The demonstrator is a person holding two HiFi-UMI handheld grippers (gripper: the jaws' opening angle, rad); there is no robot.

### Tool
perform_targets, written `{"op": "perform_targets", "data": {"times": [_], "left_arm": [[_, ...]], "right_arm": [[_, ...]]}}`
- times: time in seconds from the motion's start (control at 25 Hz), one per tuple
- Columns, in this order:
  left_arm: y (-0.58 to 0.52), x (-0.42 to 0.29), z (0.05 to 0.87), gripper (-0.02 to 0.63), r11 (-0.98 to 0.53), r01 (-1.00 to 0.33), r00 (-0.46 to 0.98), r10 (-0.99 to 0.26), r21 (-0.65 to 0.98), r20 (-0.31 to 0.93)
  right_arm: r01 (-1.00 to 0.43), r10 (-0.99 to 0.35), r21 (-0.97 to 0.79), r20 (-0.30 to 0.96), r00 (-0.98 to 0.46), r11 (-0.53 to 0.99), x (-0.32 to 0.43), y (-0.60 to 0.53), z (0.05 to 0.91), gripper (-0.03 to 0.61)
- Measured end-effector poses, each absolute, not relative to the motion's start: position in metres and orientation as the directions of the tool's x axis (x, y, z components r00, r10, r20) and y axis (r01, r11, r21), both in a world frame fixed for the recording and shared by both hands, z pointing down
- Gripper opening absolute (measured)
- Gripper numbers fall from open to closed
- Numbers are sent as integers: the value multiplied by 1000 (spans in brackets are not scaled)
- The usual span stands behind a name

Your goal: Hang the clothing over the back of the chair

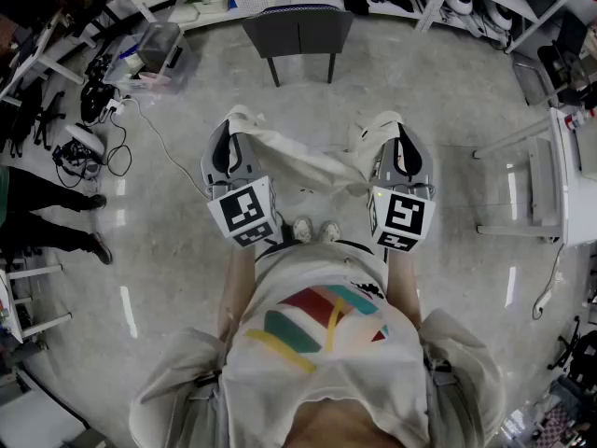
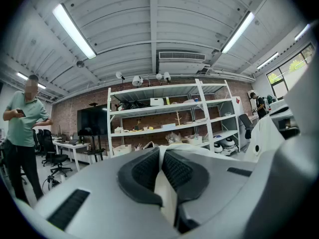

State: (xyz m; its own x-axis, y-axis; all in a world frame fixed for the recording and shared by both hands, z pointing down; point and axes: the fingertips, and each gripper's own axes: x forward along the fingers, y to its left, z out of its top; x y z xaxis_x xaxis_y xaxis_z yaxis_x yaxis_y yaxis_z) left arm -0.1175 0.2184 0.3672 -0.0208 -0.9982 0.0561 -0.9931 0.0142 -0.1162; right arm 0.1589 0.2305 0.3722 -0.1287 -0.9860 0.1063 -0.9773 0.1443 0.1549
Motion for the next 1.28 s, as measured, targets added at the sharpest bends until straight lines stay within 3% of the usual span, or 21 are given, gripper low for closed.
{"op": "perform_targets", "data": {"times": [1.28], "left_arm": [[187,-180,366,16,20,-999,-21,-999,-28,36]], "right_arm": [[-980,-993,176,91,-78,93,128,214,370,9]]}}
